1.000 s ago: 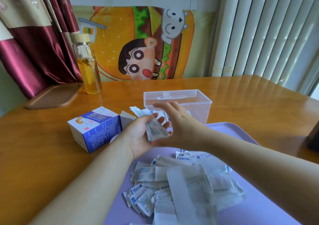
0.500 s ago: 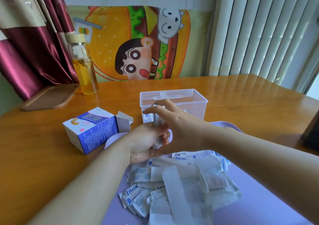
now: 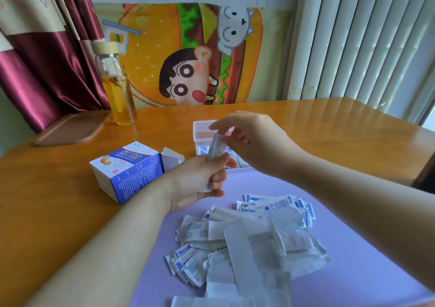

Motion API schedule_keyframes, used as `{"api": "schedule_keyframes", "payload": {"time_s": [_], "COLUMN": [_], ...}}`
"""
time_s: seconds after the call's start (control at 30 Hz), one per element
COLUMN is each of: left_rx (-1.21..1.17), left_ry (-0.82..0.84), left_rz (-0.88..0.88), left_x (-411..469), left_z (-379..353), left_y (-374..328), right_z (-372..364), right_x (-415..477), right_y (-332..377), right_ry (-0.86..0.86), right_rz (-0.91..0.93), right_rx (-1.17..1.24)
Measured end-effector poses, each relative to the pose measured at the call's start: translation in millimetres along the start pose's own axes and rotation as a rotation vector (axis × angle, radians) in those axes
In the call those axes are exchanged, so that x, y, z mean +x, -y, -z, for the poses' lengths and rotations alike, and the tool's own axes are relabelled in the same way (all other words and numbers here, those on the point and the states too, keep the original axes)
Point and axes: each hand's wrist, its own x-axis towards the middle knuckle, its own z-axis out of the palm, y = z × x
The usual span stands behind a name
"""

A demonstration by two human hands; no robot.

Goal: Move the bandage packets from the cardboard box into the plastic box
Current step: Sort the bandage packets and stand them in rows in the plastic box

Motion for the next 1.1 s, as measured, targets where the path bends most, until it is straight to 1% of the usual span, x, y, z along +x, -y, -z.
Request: {"api": "schedule_keyframes", "payload": {"time_s": [0.07,0.1,0.13,0.17,0.23,0.27,0.3,0.33,0.47,0.5,0.53,0.57,0.6,0.67,0.7,0.73,0.77,0.83,0.9,1.0,1.07,1.1], "left_rx": [-0.08,-0.099,-0.111,-0.127,-0.163,-0.178,-0.186,-0.193,-0.236,-0.263,-0.305,-0.363,-0.436,-0.599,-0.667,-0.71,-0.73,-0.746,-0.719,-0.658,-0.709,-0.723], "left_ry": [-0.024,-0.054,-0.092,-0.13,-0.181,-0.194,-0.2,-0.2,-0.177,-0.172,-0.17,-0.175,-0.184,-0.198,-0.196,-0.185,-0.163,-0.089,-0.037,-0.098,-0.124,-0.133], "left_rz": [0.003,0.0,-0.002,0.003,0.028,0.043,0.052,0.059,0.058,0.06,0.065,0.075,0.09,0.12,0.132,0.14,0.142,0.122,0.082,0.057,0.074,0.079], "left_x": [-1,-1,-1,1,3,3,4,5,5,5,5,6,6,8,9,10,11,11,9,6,7,8], "left_z": [5,7,10,12,16,17,17,17,15,15,15,16,17,18,19,18,17,14,11,10,13,16], "left_y": [-4,-5,-6,-6,-5,-2,-2,0,1,1,1,1,2,2,3,4,4,3,0,-4,-3,-1], "right_z": [-2,-2,0,3,7,7,7,5,5,8,11,14,16,19,18,16,11,-5,-19,-28,-22,-17], "right_x": [-6,-11,-15,-20,-29,-35,-38,-41,-36,-32,-28,-24,-20,-13,-12,-12,-13,-18,-25,-29,-27,-26], "right_y": [5,9,13,17,23,25,26,26,17,15,12,11,9,5,4,4,4,2,0,-1,2,4], "right_ry": [-0.103,-0.084,-0.004,0.143,0.575,0.771,0.893,0.94,0.869,0.826,0.748,0.621,0.447,0.043,-0.123,-0.227,-0.272,-0.238,-0.114,0.032,0.093,0.161], "right_rz": [0.025,0.029,0.005,-0.047,-0.166,-0.196,-0.203,-0.191,-0.175,-0.189,-0.201,-0.204,-0.193,-0.128,-0.078,-0.016,0.05,0.158,0.197,0.199,0.168,0.13], "right_rx": [0.056,0.08,0.082,0.052,-0.13,-0.219,-0.271,-0.273,-0.122,-0.075,-0.035,0.002,0.042,0.145,0.177,0.174,0.132,0.007,-0.046,-0.001,0.07,0.094]}}
